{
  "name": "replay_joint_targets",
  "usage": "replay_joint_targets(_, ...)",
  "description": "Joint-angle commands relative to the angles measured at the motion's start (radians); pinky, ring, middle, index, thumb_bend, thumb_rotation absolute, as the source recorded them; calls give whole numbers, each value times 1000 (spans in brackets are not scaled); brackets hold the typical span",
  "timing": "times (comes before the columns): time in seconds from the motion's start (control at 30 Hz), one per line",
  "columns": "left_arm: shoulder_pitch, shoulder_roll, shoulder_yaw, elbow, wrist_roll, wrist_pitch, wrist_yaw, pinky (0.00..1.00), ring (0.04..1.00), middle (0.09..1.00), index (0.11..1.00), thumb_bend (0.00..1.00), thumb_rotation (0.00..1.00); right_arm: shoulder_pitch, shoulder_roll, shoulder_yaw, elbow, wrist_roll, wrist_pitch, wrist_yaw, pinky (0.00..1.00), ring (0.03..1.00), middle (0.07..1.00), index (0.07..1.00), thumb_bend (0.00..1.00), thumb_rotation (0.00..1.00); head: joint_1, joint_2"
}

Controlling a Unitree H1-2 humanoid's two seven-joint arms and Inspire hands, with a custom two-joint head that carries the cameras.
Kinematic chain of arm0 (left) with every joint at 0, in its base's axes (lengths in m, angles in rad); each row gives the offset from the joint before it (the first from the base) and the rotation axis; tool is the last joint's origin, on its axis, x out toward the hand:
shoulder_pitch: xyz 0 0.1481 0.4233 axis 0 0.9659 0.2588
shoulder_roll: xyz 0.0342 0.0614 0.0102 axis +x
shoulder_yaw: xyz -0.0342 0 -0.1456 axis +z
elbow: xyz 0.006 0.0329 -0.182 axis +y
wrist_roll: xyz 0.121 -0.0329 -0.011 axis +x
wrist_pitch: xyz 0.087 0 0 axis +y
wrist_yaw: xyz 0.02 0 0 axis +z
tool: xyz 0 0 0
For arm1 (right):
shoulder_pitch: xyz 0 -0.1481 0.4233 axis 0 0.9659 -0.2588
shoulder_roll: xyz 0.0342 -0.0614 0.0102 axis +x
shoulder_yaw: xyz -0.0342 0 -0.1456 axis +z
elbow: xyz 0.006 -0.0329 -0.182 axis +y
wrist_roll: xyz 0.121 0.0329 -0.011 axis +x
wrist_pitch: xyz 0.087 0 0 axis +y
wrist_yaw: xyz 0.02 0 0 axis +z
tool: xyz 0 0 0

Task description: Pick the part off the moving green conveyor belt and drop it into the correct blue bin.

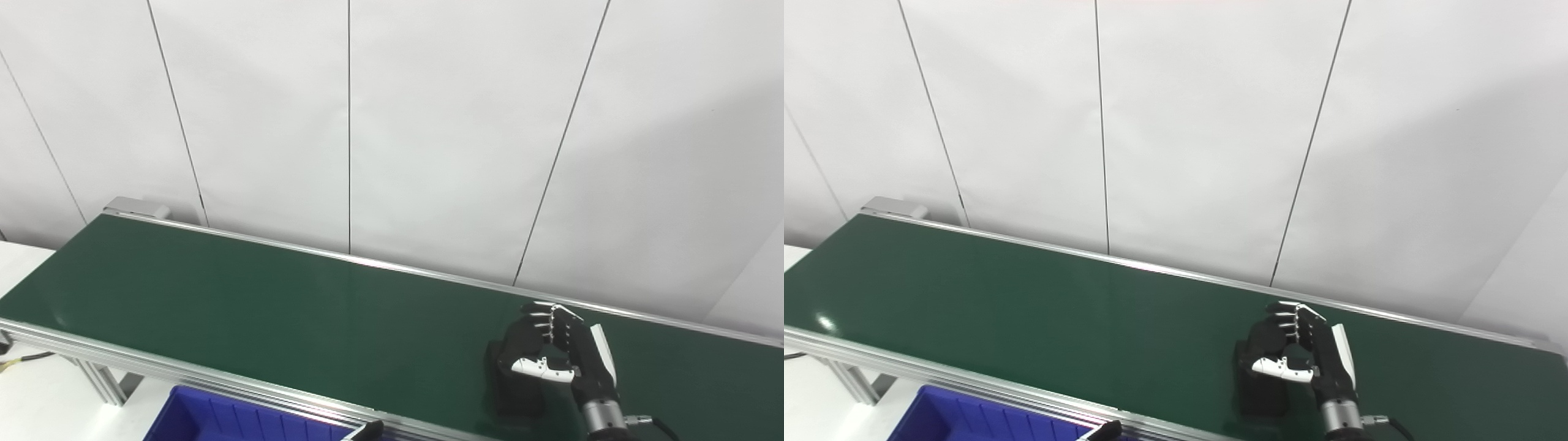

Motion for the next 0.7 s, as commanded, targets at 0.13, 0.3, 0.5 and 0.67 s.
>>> replay_joint_targets(0.13, -2, 0, 1, -24, -12, -23, -3, 887, 951, 957, 917, 995, 524, -19, -3, -6, -41, 15, -51, 6, 419, 457, 486, 484, 522, 0, -1, 1)
replay_joint_targets(0.3, -2, 1, 0, -27, -12, -22, -3, 880, 949, 958, 918, 994, 522, -23, -11, 3, -47, 12, -54, 12, 416, 464, 481, 478, 521, 0, 0, 1)
replay_joint_targets(0.5, -3, 1, 1, -26, -17, -23, -5, 891, 956, 961, 919, 990, 516, -19, -18, 14, -65, 1, -55, 0, 427, 477, 491, 463, 521, 0, -2, 3)
replay_joint_targets(0.67, -3, 5, 1, -28, -17, -21, -7, 889, 955, 959, 917, 988, 515, 0, -21, 19, -126, -23, -54, -10, 423, 480, 499, 459, 520, 0, -8, 6)
